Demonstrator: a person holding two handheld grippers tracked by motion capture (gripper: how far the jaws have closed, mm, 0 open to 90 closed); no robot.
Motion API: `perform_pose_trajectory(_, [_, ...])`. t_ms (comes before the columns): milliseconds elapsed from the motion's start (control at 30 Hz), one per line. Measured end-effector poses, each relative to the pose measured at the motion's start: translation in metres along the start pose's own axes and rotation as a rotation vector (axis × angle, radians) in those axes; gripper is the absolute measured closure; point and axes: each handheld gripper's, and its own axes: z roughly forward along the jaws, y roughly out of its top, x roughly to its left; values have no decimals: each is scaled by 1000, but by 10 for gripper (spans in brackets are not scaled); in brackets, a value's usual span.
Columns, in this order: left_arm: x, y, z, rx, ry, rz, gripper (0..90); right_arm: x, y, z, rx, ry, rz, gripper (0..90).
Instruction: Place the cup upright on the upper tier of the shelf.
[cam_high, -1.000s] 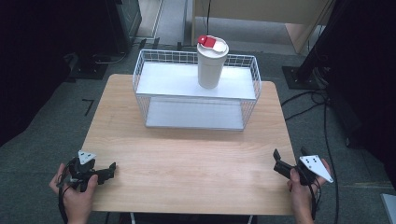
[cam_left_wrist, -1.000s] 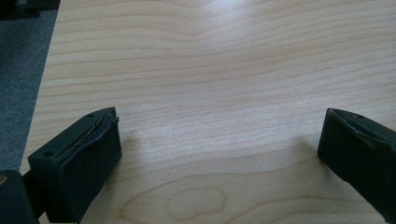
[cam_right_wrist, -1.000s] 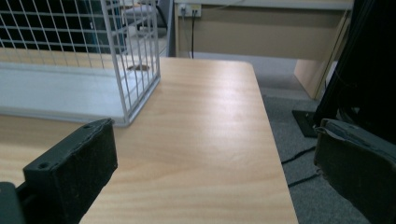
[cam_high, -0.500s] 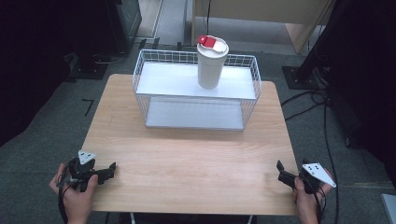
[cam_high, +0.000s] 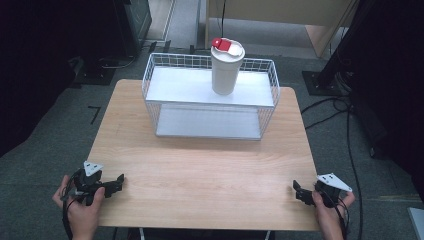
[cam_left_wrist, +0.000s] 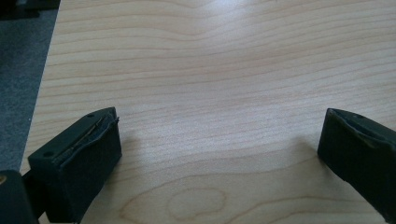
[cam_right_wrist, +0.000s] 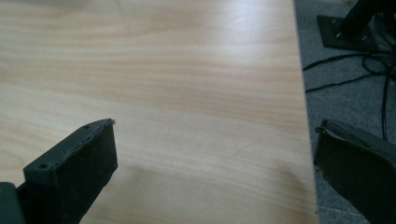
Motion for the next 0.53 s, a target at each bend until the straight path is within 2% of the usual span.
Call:
perform_pose_trajectory(67, [0,0,0,0,0,0,0,2,0,1,32,25,-27,0])
perform_pose_trajectory(133, [0,0,0,-3,1,-1,0,6,0,4,66,25,-66,0])
perform_pose_trajectory(200, [0,0,0,-3,1,-2,0,8,0,3,62,32,-82,0])
perform_pose_trajectory(267, [0,0,0,-2,1,-2,0,5,-1,4,86,81,-55,0])
perform_pose_trajectory(533, [0,0,0,-2,1,-2,0,5,-3,0,87,84,-54,0])
